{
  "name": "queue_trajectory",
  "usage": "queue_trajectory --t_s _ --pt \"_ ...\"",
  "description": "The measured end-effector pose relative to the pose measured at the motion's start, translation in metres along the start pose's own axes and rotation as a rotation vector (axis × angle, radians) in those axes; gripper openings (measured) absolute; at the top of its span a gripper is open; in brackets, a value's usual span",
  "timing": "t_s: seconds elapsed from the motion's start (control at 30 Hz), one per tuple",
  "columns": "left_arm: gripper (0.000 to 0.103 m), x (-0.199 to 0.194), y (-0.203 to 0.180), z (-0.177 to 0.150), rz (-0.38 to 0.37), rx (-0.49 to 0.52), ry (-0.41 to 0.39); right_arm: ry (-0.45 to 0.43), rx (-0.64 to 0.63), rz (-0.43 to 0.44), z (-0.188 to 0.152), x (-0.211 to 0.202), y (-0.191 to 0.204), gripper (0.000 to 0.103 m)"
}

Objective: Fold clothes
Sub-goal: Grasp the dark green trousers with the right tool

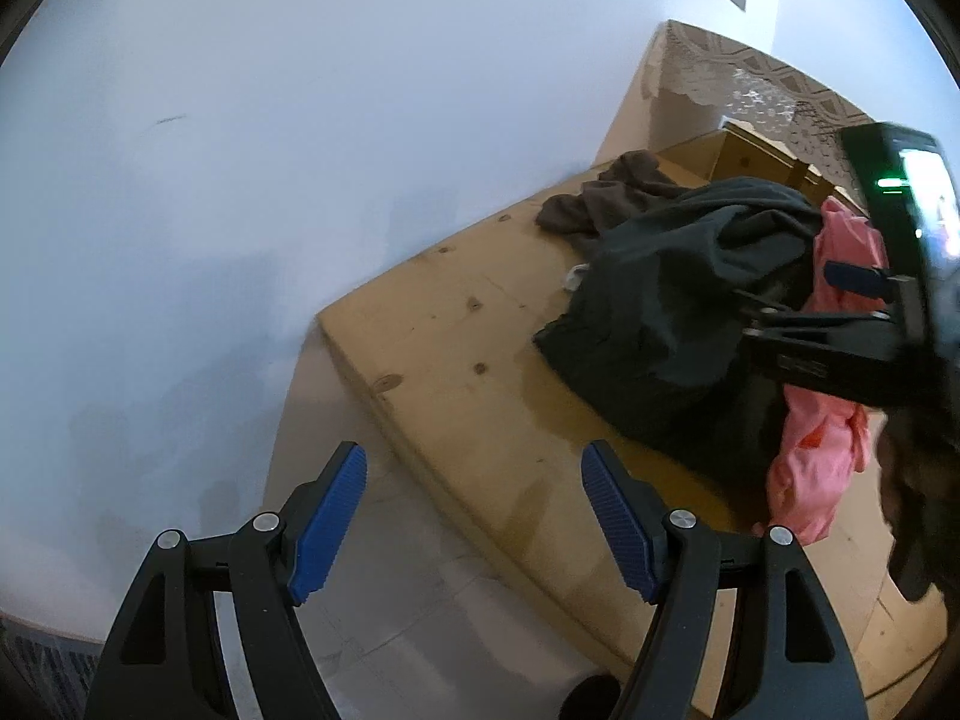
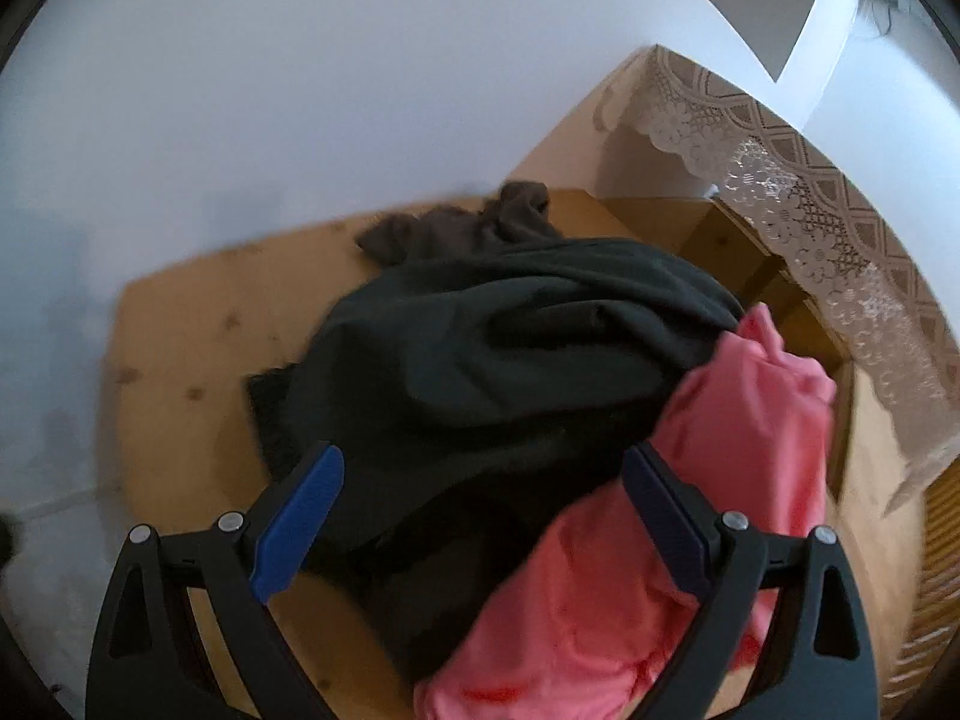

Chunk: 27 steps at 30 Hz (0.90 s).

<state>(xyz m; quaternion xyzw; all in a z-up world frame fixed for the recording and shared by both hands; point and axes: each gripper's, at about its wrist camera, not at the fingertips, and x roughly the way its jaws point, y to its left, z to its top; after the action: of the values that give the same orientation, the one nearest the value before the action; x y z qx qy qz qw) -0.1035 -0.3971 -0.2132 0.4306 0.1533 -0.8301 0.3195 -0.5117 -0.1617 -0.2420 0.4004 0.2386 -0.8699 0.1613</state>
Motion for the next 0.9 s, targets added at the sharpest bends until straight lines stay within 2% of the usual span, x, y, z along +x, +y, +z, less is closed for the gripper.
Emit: queue_trajectory --t_s 0.17,0.27,0.33,0.37,0.4,0.5,0.57,0.73,0.83,0.9 --pt "0.073 0.010 0.019 -0.003 0.020 -0.032 0.021 0.109 0.072 -0.034 0.009 0.046 0.004 0.095" --pt "0.073 0.016 0.025 -0.005 0.020 -0.044 0.035 0.152 0.031 -0.053 0.012 0.072 0.010 0.094" --pt "0.073 0.015 0.026 -0.006 0.023 -0.038 0.029 0.136 0.047 -0.013 0.016 0.068 0.003 0.072" --pt "0.073 0.015 0.027 -0.007 0.024 -0.036 0.026 0.128 0.054 0.007 0.017 0.066 -0.001 0.044" --pt "0.073 0.015 0.028 -0.008 0.028 -0.035 0.024 0.120 0.062 0.027 0.019 0.063 -0.004 0.027" --pt "0.073 0.017 0.031 -0.010 0.029 -0.047 0.030 0.092 0.111 0.108 0.027 0.052 -0.020 0.008" --pt "0.073 0.019 0.033 -0.012 0.020 -0.059 0.038 0.077 0.146 0.153 0.037 0.041 -0.032 0.007" --pt "0.073 0.013 0.035 -0.014 0.004 -0.063 0.031 0.008 0.085 0.170 0.064 0.001 -0.037 0.003" --pt "0.073 0.008 0.037 -0.014 0.003 -0.065 0.024 -0.048 0.101 0.195 0.082 -0.024 -0.046 0.000" --pt "0.073 0.005 0.040 -0.013 0.003 -0.072 0.021 -0.012 0.089 0.204 0.100 -0.035 -0.048 0.000"
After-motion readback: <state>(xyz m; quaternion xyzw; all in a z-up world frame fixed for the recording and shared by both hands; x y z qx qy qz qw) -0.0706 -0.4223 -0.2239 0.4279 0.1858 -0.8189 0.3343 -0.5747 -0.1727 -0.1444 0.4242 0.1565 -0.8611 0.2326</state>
